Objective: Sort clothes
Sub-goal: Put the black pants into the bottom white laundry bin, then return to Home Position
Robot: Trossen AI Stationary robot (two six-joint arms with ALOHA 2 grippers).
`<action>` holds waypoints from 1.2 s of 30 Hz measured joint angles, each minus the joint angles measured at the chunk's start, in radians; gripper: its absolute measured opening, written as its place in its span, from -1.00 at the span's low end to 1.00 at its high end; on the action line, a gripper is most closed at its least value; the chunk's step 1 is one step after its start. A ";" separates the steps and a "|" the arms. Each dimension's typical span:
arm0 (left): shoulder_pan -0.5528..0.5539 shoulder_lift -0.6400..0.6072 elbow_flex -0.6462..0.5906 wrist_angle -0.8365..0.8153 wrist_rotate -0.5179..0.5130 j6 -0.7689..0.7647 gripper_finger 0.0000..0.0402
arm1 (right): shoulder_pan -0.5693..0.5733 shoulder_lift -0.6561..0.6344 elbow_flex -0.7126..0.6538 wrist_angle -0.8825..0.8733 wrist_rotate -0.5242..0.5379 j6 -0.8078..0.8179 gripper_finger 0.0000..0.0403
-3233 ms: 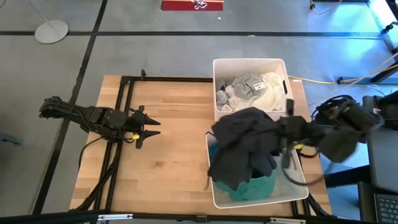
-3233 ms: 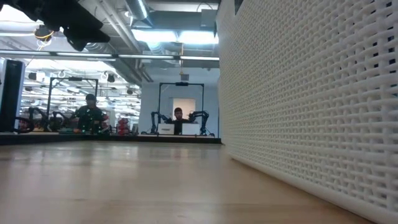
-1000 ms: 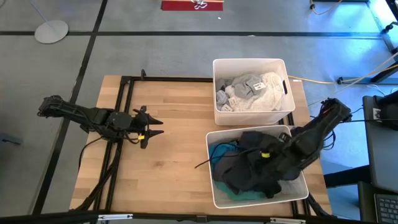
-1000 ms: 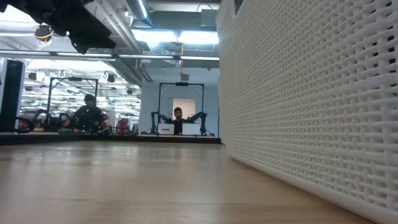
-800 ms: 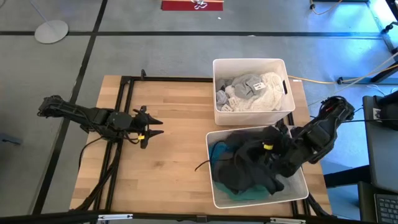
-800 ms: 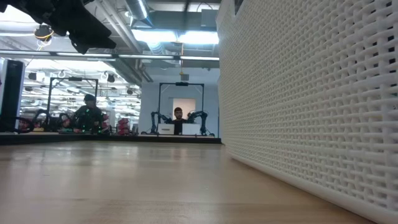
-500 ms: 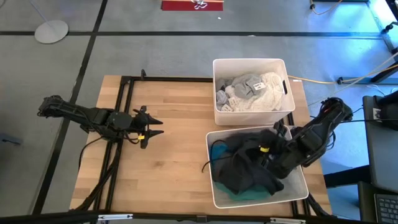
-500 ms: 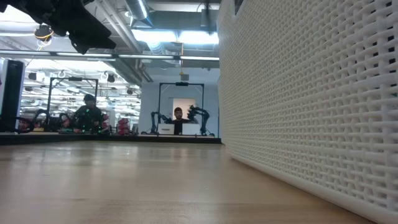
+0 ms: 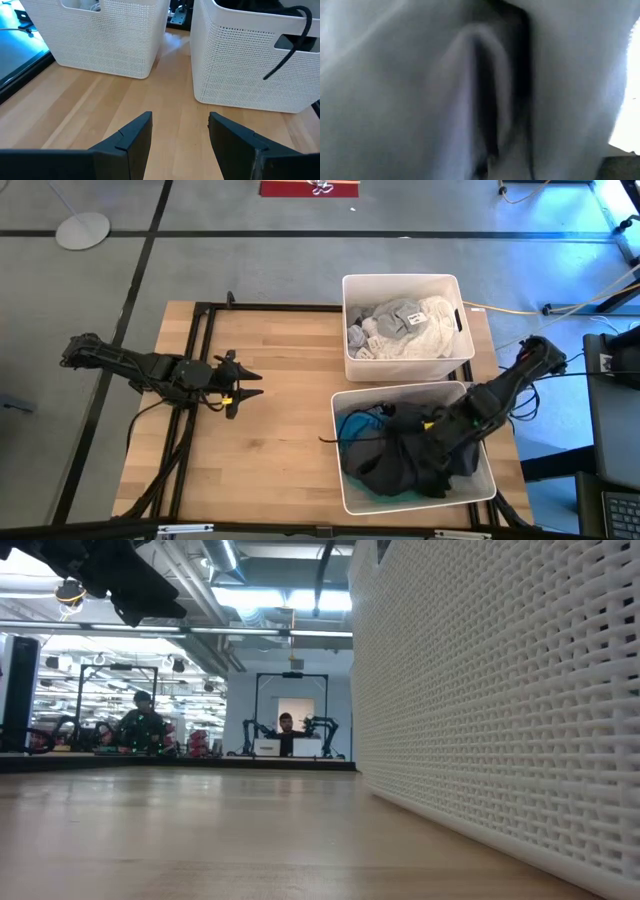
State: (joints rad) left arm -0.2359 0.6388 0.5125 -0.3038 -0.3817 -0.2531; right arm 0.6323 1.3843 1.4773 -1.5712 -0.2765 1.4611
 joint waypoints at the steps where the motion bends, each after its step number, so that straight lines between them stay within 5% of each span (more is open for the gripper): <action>1: 0.000 0.000 0.000 0.000 0.000 0.000 -0.09 | -0.014 -0.005 0.022 0.000 -0.002 -0.004 0.29; 9: 0.000 0.000 0.000 0.000 0.000 -0.001 -0.09 | -0.092 -0.025 0.220 -0.001 0.127 -0.144 0.30; 15: 0.000 0.000 0.000 0.000 0.000 0.003 -0.09 | -0.097 -0.026 0.263 0.153 0.459 -0.474 0.30; 21: 0.000 0.000 0.000 0.000 0.000 0.001 -0.09 | -0.097 -0.007 0.151 0.463 0.834 -0.849 0.30; 27: 0.000 0.000 0.001 0.000 0.000 0.002 -0.09 | -0.130 -0.005 -0.084 0.807 0.823 -1.021 0.30; 36: 0.000 0.000 0.001 0.000 0.000 -0.001 -0.09 | -0.129 -0.006 -0.395 1.182 0.843 -1.022 0.30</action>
State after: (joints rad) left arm -0.2359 0.6388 0.5133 -0.3035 -0.3817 -0.2539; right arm 0.5034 1.3785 1.0821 -0.3897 0.5669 0.4391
